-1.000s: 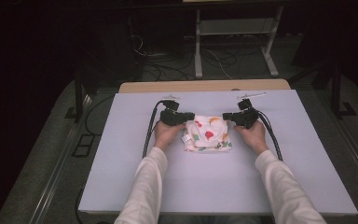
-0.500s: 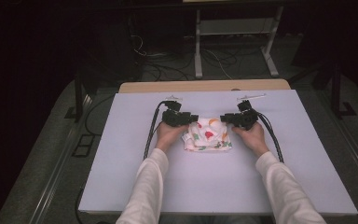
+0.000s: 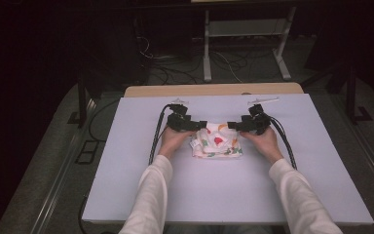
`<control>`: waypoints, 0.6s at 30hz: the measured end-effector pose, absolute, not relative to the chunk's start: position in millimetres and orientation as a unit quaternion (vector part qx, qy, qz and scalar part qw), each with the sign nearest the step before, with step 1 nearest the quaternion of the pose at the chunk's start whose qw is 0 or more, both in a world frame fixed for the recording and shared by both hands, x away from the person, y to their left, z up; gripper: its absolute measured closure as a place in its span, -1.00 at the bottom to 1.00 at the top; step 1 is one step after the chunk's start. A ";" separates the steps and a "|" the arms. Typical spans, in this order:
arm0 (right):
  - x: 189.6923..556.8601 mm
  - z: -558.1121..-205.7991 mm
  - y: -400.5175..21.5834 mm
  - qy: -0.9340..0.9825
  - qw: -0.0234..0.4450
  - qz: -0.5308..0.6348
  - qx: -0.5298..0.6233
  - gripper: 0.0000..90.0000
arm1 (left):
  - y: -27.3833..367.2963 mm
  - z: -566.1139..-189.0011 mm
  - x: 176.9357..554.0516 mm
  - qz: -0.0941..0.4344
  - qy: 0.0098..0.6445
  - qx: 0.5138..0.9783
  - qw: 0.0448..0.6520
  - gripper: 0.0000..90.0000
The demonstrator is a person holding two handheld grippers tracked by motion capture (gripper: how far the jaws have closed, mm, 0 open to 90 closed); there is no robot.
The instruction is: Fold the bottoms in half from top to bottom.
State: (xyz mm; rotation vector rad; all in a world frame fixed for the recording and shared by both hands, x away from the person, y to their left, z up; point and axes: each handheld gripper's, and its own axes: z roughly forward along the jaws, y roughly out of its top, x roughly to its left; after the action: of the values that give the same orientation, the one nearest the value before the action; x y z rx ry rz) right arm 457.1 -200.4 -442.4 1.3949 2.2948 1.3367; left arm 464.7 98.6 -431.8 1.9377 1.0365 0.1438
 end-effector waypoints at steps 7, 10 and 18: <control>452.1 -434.0 -204.5 0.776 0.067 0.438 0.449 -1.00 | 101.1 -425.8 461.9 0.062 0.417 0.787 0.451 -1.00; 449.1 -428.2 -207.2 0.776 0.065 0.440 0.446 -1.00 | 102.0 -420.9 459.3 0.074 0.417 0.788 0.446 -1.00; 437.6 -420.0 -214.8 0.769 0.064 0.455 0.445 -1.00 | 110.4 -404.6 448.3 0.087 0.407 0.786 0.458 -1.00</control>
State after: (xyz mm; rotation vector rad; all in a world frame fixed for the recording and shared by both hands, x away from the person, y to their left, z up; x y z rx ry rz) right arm 437.6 -214.8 -420.0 1.3447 2.3204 1.3724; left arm 448.3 110.4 -404.6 1.9351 1.0014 0.2149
